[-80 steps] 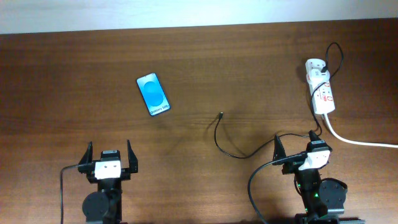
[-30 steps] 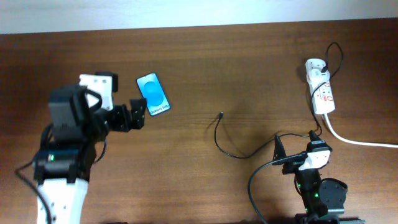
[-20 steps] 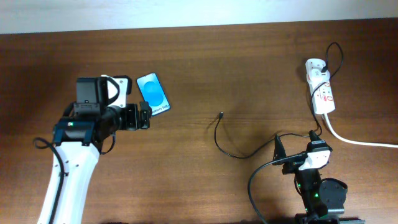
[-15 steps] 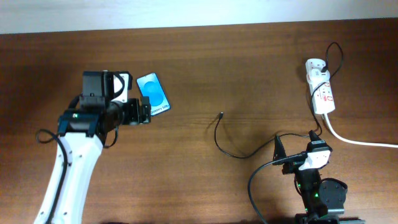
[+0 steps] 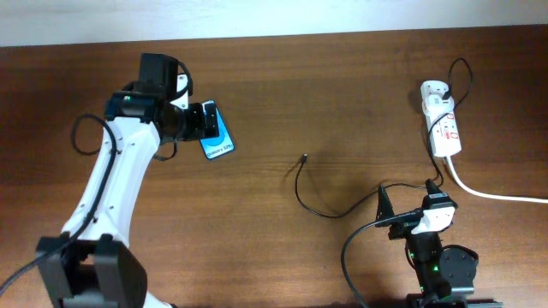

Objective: Plug charger to phone and switch on socket
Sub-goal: 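Move the left gripper forward over the blue phone, then lower the left gripper and close it on the phone's sides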

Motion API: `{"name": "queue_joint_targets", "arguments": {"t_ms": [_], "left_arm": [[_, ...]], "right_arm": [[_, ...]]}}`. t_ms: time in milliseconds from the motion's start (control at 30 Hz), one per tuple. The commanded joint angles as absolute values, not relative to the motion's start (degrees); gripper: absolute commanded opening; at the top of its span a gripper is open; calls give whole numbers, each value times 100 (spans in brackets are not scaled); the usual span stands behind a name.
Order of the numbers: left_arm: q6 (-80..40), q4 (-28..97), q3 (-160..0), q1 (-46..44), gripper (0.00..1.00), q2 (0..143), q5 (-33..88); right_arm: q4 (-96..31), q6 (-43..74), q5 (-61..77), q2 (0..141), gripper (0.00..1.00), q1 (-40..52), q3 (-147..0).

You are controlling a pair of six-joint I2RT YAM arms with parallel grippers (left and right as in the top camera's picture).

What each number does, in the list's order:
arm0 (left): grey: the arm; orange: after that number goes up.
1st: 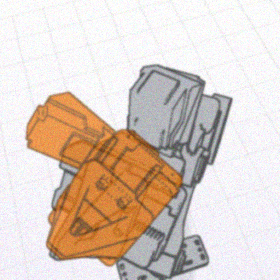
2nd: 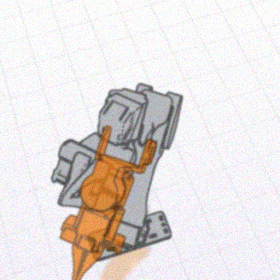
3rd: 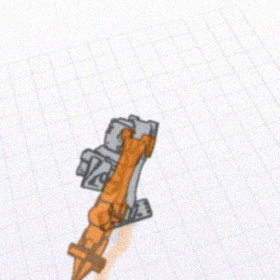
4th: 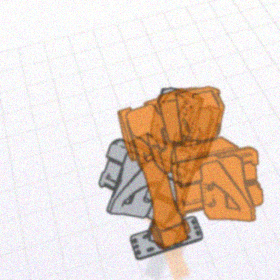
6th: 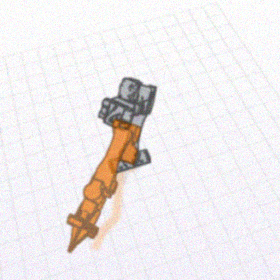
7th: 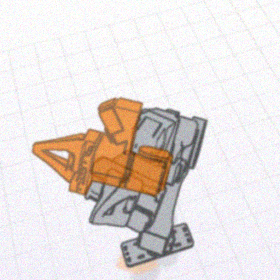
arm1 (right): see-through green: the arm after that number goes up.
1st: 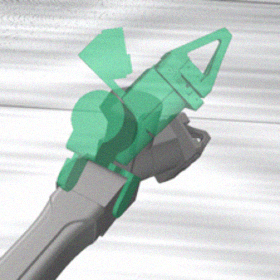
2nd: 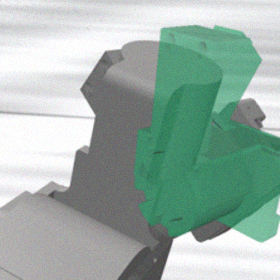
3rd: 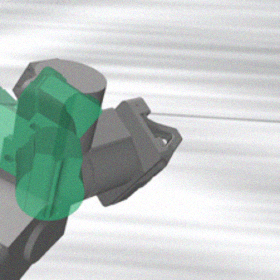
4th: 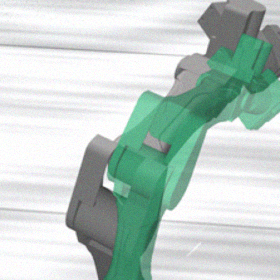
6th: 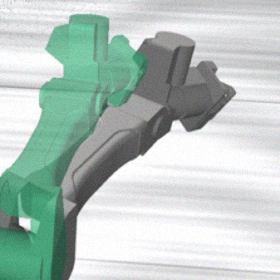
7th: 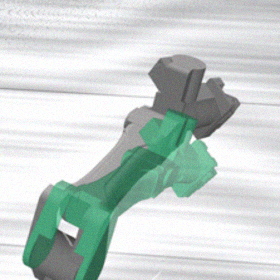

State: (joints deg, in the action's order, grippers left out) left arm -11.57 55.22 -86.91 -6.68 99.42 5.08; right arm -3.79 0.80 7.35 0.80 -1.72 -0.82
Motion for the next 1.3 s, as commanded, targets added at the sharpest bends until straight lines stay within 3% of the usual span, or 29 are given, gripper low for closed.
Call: {"name": "queue_joint_targets", "arguments": {"t_ms": [0,467,500,533,567,967,1267], "left_arm": [[-1264,5474,-8799,-661,99,10344,467],[-1791,5419,-8796,-716,99,10652,469],[-2191,5520,-8796,-742,84,10652,156],[-2366,5588,-8796,-764,97,10652,-36],[-2443,5647,-8796,-786,99,10652,-161],[-2659,5426,-8796,-1197,99,11059,-132],[-2757,4327,-8956,-1125,99,11915,-152]], "right_arm": [[-377,43,703,30,98,-189,-32],[-377,43,703,30,98,-189,-32],[-377,43,703,30,98,-189,-32],[-377,43,701,30,98,-189,-32],[-377,43,703,30,98,-189,-32],[-377,43,701,30,99,-189,-32],[-377,43,703,30,98,-189,-32]]}}
